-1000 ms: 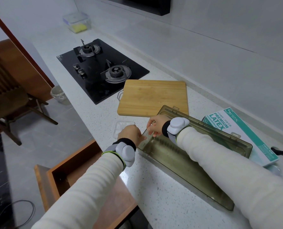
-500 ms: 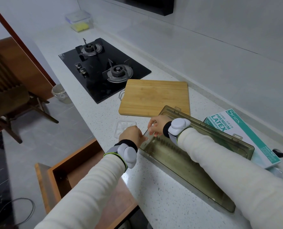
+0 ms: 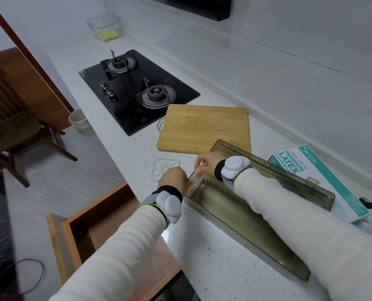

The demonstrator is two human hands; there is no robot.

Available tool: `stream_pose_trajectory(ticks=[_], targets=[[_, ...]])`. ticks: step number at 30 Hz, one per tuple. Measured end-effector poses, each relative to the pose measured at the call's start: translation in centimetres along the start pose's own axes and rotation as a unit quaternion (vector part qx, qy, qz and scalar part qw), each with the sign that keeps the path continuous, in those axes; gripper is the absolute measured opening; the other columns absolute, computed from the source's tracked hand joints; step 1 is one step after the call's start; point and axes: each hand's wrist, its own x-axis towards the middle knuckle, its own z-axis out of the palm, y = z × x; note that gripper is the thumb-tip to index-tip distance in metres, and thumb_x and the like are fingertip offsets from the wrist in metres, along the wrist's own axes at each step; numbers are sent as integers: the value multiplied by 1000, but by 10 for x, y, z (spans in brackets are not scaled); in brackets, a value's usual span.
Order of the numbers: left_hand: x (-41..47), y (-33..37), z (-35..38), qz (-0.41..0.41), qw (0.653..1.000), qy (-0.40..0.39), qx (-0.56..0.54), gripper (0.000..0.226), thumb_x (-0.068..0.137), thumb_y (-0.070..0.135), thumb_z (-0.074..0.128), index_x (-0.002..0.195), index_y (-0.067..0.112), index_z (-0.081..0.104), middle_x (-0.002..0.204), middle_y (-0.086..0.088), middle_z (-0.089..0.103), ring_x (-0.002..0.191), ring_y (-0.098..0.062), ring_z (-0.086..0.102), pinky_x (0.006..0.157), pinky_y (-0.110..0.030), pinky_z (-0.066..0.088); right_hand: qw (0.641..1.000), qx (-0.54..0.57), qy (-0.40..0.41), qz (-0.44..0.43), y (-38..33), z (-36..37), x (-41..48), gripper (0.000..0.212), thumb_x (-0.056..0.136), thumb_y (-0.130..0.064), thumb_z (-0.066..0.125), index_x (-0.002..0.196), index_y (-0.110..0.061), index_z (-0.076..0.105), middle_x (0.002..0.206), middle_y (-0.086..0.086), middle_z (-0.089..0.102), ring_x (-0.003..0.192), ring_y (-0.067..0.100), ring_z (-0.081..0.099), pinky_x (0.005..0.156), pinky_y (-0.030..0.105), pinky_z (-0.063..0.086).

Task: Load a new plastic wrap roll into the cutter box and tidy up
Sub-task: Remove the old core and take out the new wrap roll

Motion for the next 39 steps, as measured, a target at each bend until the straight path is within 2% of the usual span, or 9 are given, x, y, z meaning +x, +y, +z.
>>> stream_pose_trajectory(ticks=[3,7,13,19,26,29,33,36,39], targets=[[-1,0,0,5,1000,5,-4,49,83,41,63,51,13,38,52,0,44,57,-22,49,50,-24,35,1000,1,2,-9,0,0,-1,4,87,-19,60,85,-21,59,88,3,76,92,15,67,83,26,47],[-1,-3,4,21,1000,15,-13,48,85,40,61,53,11,42,77,-6,59,64,-23,50,58,-27,37,1000,-4,4,-18,1,0,-1,4,87,-18,60,85,-21,59,90,4,76,94,16,67,88,28,49],[-3,-5,5,54,998,38,-7,39,88,41,59,83,3,67,102,-8,63,86,-28,62,68,-30,44,1000,3,8,-25,3,1,-2,4,87,-18,59,84,-21,58,89,5,76,93,17,67,89,30,50],[-3,-6,6,41,999,34,-5,38,87,42,59,80,5,64,98,-8,64,79,-26,60,64,-29,44,1000,8,7,-26,4,4,1,4,86,-18,61,83,-21,59,86,3,76,88,15,68,85,29,50],[-3,-2,5,2,1000,19,-13,35,84,42,61,74,9,55,74,-4,56,66,-23,53,58,-27,41,1000,-1,-11,-11,5,3,6,2,85,-19,61,85,-21,60,84,2,75,77,9,61,73,23,45],[-2,-2,4,-5,1000,11,-20,35,83,42,63,73,10,53,70,-3,55,64,-24,53,56,-26,41,1000,4,-10,-11,6,3,6,8,85,-18,61,94,-18,62,74,-3,71,70,7,58,61,16,41],[-2,0,1,-2,1000,3,-24,33,82,41,64,80,9,56,82,-8,64,71,-26,59,59,-27,43,1000,-16,-13,1,5,3,10,8,86,-19,61,91,-21,55,59,-9,61,61,6,55,65,23,43],[0,-3,0,21,999,2,-23,38,82,42,66,92,5,66,100,-8,63,87,-28,63,67,-30,47,999,-29,-12,9,6,4,14,11,85,-19,63,91,-21,54,57,-9,59,61,8,55,66,25,44],[1,-7,-1,54,998,5,-40,31,79,41,71,87,11,69,104,-6,61,90,-27,62,74,-33,52,999,-52,1,11,8,7,18,20,82,-23,66,99,-19,57,59,-12,53,62,10,52,64,25,41]])
